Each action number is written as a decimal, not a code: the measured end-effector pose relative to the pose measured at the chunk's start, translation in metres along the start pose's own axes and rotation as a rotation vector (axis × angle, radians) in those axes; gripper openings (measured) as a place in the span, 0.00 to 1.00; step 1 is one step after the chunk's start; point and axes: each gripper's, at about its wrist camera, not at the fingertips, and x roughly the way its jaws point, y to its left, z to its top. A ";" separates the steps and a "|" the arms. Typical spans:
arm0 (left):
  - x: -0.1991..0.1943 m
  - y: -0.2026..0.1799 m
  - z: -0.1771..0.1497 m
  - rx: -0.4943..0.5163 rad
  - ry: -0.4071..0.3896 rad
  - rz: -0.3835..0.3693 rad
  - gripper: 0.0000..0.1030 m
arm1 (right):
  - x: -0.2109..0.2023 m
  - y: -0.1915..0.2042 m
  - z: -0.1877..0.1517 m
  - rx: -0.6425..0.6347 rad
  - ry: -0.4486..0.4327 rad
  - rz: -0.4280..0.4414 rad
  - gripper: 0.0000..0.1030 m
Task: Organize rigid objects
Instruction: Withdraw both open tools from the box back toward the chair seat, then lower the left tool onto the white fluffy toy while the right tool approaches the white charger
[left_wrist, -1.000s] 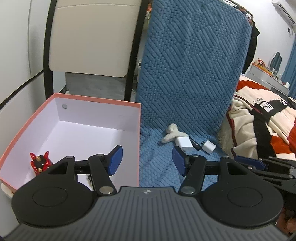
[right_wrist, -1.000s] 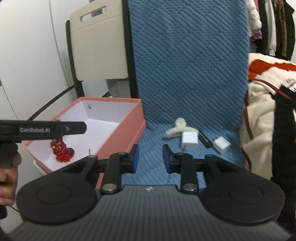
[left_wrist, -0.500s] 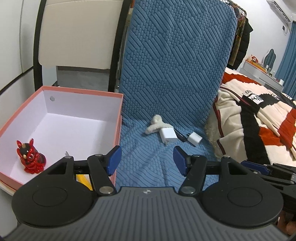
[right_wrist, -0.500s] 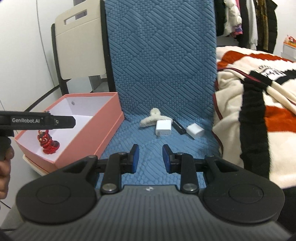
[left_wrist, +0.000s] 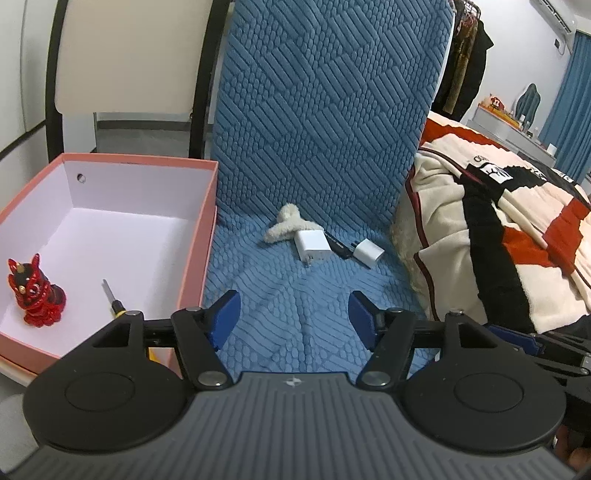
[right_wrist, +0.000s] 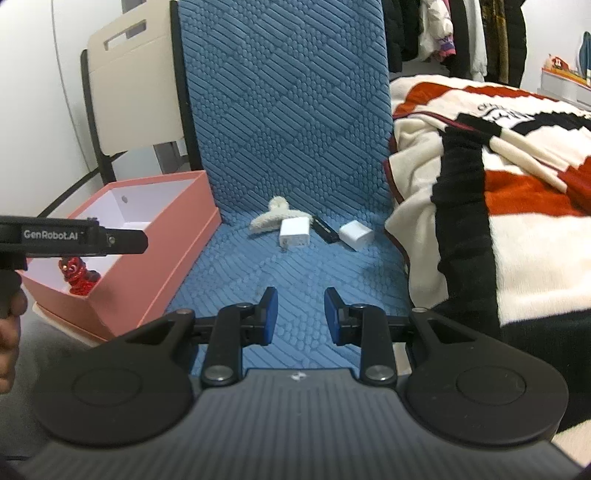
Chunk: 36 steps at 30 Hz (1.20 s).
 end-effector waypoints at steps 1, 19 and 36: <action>0.003 -0.001 0.000 0.001 0.003 -0.003 0.68 | 0.001 -0.001 -0.001 0.001 0.003 -0.003 0.30; 0.076 0.000 0.014 0.053 0.006 -0.052 0.68 | 0.035 -0.011 0.008 0.078 0.012 -0.056 0.30; 0.154 0.018 0.026 0.035 0.069 -0.066 0.68 | 0.090 -0.027 0.041 0.121 0.015 -0.090 0.77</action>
